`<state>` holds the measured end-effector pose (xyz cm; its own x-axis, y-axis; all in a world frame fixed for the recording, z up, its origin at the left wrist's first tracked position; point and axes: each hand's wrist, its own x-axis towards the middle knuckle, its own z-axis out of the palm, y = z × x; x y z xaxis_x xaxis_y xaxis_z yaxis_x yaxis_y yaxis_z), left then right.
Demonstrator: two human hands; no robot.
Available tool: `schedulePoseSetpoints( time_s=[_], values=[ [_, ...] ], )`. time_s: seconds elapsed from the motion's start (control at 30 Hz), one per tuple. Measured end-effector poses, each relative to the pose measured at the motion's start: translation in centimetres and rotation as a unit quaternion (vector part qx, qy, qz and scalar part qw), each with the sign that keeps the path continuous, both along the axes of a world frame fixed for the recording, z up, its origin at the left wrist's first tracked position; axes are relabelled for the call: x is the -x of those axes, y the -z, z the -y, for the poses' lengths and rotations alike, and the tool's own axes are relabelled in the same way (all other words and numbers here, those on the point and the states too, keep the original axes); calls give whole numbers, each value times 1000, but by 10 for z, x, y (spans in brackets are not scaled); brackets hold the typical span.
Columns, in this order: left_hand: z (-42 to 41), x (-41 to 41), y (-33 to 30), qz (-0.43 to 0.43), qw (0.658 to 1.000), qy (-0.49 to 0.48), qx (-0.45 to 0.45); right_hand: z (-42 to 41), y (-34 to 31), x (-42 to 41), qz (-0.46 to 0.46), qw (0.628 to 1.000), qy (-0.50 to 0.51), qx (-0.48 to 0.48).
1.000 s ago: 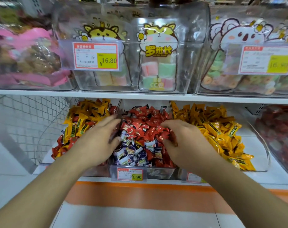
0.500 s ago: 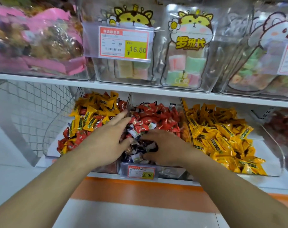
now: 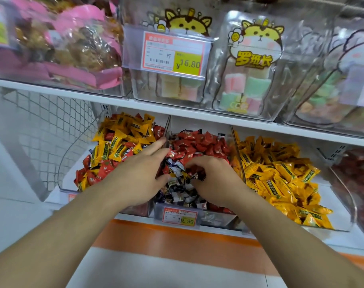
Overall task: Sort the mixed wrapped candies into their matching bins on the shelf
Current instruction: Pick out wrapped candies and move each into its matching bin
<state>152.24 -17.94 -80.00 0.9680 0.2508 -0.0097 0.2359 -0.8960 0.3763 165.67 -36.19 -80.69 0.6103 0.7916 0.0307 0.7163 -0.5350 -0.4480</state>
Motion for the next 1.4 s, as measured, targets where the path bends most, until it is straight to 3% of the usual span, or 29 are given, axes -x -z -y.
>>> schedulePoseSetpoints(
  time_s=[0.17, 0.93, 1.13, 1.4],
  values=[
    [1, 0, 1, 1, 1000, -3, 7, -7, 9, 11, -99, 993, -55, 21],
    [9, 4, -11, -32, 999, -19, 11, -19, 24, -14, -63, 997, -40, 34],
    [6, 3, -8, -16, 1000, -10, 12, -19, 22, -12, -77, 997, 11, -12],
    [6, 3, -9, -8, 1000, -8, 16, -17, 17, -6, -42, 999, 12, 9]
  ],
)
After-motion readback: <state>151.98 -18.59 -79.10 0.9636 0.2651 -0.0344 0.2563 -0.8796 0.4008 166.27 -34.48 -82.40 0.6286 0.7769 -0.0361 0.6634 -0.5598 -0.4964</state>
